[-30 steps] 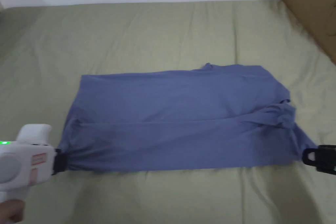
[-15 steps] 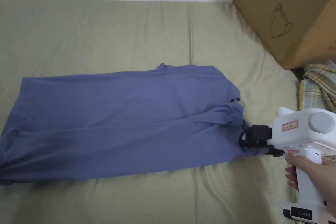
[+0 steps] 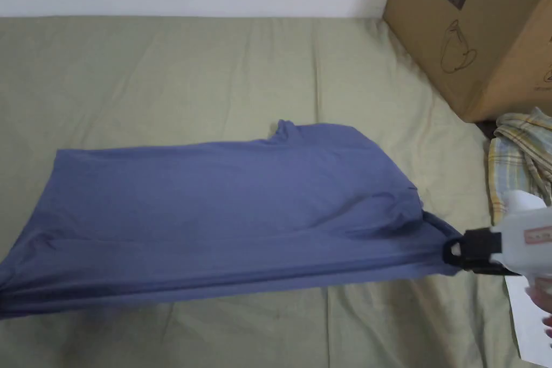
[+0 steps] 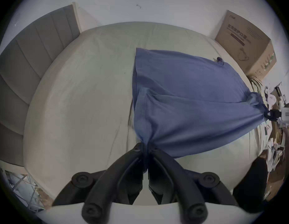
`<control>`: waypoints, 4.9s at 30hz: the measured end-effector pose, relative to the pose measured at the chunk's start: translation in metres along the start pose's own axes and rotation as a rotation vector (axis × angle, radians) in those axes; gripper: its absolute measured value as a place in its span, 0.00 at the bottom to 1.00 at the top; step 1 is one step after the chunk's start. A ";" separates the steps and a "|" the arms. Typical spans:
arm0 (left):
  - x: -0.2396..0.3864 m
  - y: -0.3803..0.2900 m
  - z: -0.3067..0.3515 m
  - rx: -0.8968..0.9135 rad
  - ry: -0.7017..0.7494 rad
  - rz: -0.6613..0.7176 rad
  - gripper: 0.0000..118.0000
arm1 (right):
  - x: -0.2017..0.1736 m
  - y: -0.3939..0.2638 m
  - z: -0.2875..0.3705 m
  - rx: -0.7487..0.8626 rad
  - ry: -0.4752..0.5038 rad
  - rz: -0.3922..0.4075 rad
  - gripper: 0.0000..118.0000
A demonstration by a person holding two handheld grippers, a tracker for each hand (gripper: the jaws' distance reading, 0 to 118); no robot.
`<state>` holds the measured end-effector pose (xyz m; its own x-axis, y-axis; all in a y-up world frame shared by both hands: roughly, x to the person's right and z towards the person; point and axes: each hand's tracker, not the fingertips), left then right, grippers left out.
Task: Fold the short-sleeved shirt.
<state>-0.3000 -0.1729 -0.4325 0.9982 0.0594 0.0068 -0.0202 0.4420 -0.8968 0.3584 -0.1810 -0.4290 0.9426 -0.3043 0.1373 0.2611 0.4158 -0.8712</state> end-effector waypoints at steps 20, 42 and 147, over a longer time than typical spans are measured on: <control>0.004 -0.070 0.044 0.100 -0.078 0.095 1.00 | -0.048 -0.063 0.036 0.070 -0.197 0.178 0.96; -0.013 0.142 -0.083 0.081 -0.061 0.054 0.43 | -0.143 -0.001 -0.030 0.136 -0.124 0.357 0.00; -0.040 -0.049 0.026 0.182 -0.579 0.434 0.00 | -0.219 -0.084 -0.016 0.200 -0.250 0.347 0.00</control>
<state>-0.3401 -0.1737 -0.3774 0.7100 0.7021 -0.0541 -0.4648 0.4095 -0.7850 0.1266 -0.1632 -0.3930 0.9960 0.0878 -0.0154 -0.0668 0.6212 -0.7808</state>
